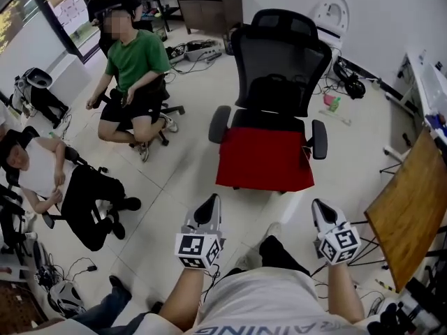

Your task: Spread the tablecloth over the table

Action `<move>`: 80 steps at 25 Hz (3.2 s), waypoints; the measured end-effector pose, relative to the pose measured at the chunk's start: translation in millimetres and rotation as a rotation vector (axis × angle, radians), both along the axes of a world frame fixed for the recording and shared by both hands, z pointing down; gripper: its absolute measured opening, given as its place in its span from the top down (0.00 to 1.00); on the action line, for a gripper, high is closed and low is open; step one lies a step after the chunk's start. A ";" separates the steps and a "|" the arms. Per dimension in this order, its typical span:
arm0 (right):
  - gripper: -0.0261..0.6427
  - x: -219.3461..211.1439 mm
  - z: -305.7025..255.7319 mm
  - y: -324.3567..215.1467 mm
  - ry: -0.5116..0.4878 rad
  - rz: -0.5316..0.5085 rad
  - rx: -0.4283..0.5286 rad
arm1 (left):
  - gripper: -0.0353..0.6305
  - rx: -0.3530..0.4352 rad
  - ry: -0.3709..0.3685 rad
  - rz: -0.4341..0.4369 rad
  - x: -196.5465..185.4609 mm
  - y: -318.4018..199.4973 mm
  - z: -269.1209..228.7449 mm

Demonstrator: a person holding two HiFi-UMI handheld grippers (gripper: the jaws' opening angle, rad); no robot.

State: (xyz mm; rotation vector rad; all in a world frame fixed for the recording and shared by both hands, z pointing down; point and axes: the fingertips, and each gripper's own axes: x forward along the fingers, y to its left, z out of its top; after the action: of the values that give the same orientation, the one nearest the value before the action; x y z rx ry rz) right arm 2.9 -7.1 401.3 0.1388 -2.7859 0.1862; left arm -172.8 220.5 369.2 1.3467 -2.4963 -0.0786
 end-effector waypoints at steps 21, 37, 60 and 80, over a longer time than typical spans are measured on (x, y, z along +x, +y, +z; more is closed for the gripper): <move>0.95 -54.2 197.3 -138.5 0.147 0.138 -0.226 | 0.94 -0.193 0.256 -0.039 -83.7 -102.8 200.9; 0.95 -39.0 401.1 -120.8 0.249 0.272 -0.354 | 0.94 -0.302 0.403 -0.081 -94.1 -83.2 423.8; 0.59 -31.0 479.9 -158.7 -0.184 0.540 -1.110 | 0.58 0.411 1.151 -0.270 -116.3 -91.4 533.5; 0.94 -51.2 423.5 -162.5 -0.114 0.532 -0.854 | 0.92 -0.021 0.617 -0.213 -118.5 -98.5 460.6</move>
State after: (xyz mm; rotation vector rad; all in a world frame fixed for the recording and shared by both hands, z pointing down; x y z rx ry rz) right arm -48.3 -169.6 824.8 0.6472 -2.4494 1.4937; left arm -291.3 122.1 829.9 0.8654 -2.0842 -0.4407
